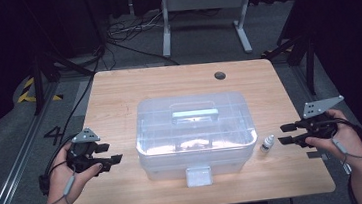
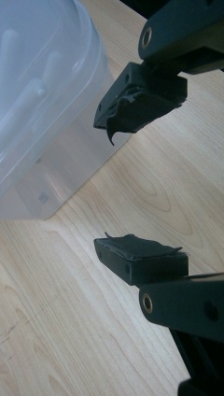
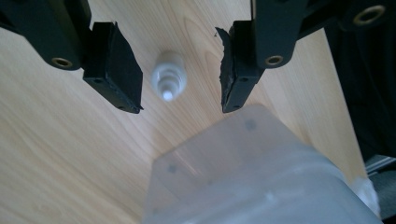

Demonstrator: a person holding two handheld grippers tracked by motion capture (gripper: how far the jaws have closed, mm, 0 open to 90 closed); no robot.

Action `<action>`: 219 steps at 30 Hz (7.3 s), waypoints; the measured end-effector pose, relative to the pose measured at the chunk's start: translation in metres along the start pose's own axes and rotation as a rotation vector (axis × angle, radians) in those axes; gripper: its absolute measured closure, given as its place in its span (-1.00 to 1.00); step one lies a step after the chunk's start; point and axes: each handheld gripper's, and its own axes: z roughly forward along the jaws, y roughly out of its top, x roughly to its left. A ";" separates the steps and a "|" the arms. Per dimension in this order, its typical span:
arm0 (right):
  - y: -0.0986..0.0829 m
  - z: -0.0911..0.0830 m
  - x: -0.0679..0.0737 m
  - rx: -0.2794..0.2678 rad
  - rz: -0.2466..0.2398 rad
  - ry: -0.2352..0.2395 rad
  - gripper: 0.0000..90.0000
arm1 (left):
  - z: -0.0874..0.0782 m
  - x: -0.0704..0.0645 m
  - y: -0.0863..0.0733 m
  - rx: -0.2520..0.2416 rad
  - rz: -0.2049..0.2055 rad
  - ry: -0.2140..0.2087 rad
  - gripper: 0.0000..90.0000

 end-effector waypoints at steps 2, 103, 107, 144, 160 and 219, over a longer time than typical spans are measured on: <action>0.011 -0.002 0.002 -0.009 -0.008 0.013 0.11 | 0.002 0.001 -0.001 0.002 -0.006 0.000 -0.18; 0.212 0.091 0.086 0.129 -0.421 0.031 0.68 | 0.002 0.004 -0.007 -0.230 0.031 0.002 0.01; 0.217 0.088 0.082 0.120 -0.412 0.023 0.67 | 0.000 0.002 -0.006 -0.232 0.040 -0.005 0.04; 0.256 0.080 0.038 0.085 -0.286 0.043 0.61 | -0.011 -0.010 0.000 -0.270 0.080 -0.011 0.10; 0.267 0.083 0.020 0.077 -0.233 0.044 0.58 | -0.005 -0.016 0.005 -0.267 0.070 -0.099 0.23; 0.268 0.083 0.023 0.071 -0.223 -0.004 0.52 | 0.013 -0.053 0.041 -0.388 0.122 -0.176 1.00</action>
